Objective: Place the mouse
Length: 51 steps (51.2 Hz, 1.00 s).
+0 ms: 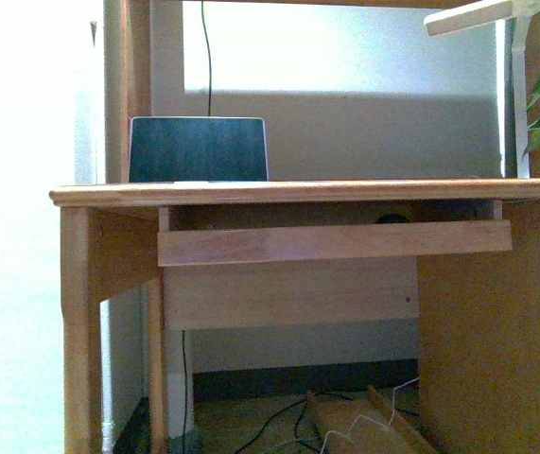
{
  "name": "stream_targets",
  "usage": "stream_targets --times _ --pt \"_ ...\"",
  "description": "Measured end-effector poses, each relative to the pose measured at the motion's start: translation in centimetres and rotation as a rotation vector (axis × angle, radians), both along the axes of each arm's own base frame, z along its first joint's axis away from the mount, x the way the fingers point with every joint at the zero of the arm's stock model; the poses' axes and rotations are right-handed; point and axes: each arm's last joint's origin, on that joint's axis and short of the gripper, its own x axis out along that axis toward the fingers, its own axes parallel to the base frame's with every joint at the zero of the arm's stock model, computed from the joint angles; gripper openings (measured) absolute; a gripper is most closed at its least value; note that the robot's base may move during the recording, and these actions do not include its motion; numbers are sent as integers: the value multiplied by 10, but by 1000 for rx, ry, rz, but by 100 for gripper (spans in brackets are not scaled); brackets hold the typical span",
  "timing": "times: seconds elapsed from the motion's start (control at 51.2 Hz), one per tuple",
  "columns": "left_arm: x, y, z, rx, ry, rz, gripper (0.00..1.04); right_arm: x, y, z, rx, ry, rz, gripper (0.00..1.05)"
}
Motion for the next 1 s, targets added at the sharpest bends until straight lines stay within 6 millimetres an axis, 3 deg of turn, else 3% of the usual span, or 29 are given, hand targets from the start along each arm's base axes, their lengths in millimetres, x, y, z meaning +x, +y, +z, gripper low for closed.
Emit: stream_targets --times 0.997 --pt "0 0 0 0 0 0 97 0 0 0 0 0 0 97"
